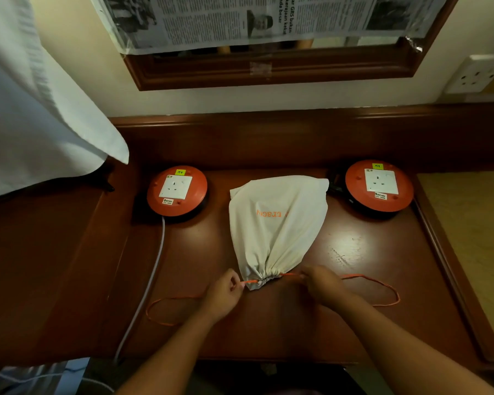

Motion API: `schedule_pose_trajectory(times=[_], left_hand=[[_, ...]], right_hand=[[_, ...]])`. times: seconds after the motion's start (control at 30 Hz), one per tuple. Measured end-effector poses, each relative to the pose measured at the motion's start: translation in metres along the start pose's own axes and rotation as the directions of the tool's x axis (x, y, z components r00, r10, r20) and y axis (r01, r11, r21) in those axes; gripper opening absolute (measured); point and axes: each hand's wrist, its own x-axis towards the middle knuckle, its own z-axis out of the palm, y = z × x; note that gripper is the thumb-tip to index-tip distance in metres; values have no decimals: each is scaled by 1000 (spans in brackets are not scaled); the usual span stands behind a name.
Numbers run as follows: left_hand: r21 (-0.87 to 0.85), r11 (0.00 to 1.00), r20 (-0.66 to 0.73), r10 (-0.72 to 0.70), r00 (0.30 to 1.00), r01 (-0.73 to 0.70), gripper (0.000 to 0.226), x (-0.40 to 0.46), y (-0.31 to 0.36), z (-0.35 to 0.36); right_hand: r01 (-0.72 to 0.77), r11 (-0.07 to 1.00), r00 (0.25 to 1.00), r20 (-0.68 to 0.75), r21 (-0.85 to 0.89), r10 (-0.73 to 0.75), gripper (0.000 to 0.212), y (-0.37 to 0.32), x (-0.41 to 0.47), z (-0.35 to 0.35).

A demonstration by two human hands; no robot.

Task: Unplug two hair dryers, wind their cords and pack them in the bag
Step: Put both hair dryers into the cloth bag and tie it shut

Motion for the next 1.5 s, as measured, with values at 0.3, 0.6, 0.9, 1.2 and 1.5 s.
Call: schedule_pose_trajectory(times=[0.3, 0.6, 0.9, 1.2, 1.5], left_hand=[[-279, 849, 274, -378, 885, 449, 15, 0, 19, -1], [129, 985, 71, -126, 990, 116, 41, 0, 9, -9], [114, 991, -61, -67, 996, 74, 24, -3, 0, -22], [-170, 968, 150, -162, 975, 187, 15, -10, -2, -15], [187, 981, 50, -53, 997, 43, 22, -11, -3, -13]], right_hand=[[34, 996, 995, -92, 83, -26, 20, -6, -4, -7], [-25, 997, 993, -117, 69, 33, 18, -9, -8, -12], [-60, 993, 993, -96, 104, 70, 34, 8, -13, -16], [-48, 983, 999, 5, 178, 48, 17, 3, -12, 17], [-81, 994, 987, -147, -70, 70, 11, 12, -3, 13]])
